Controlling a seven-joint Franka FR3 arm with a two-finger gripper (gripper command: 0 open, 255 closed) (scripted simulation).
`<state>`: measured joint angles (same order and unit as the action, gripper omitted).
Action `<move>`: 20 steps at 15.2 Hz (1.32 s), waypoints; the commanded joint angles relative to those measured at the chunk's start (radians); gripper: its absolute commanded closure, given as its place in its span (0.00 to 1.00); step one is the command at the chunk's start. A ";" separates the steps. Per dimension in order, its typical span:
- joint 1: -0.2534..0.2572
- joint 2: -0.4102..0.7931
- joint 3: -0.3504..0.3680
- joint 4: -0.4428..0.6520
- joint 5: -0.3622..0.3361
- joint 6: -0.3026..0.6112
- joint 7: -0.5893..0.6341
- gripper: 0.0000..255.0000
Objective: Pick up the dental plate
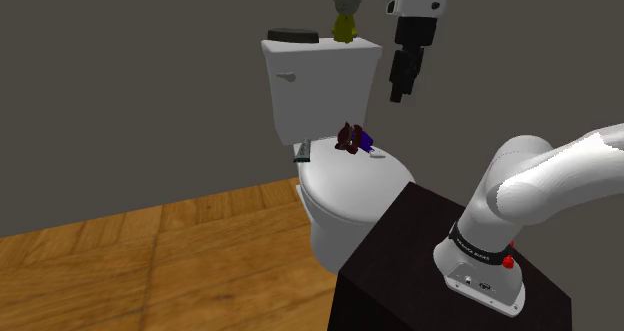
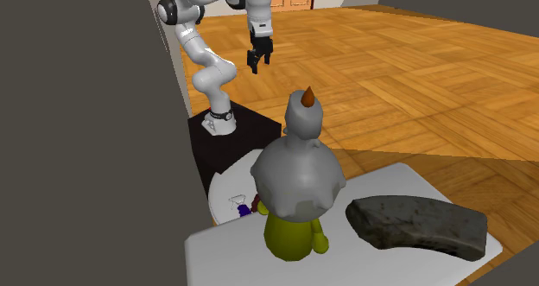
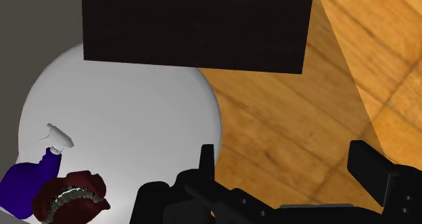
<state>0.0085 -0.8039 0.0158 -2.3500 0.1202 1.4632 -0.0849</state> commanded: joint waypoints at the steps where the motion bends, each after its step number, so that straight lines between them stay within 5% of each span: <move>1: 0.000 0.000 0.000 0.000 0.000 0.000 0.000 0.00; 11: -0.052 0.169 -0.097 -0.107 -0.135 0.292 -0.162 0.00; 20: -0.095 0.422 -0.185 -0.090 -0.222 0.559 -0.282 0.00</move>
<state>-0.0817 -0.4174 -0.1582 -2.4492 -0.0933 1.9901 -0.3521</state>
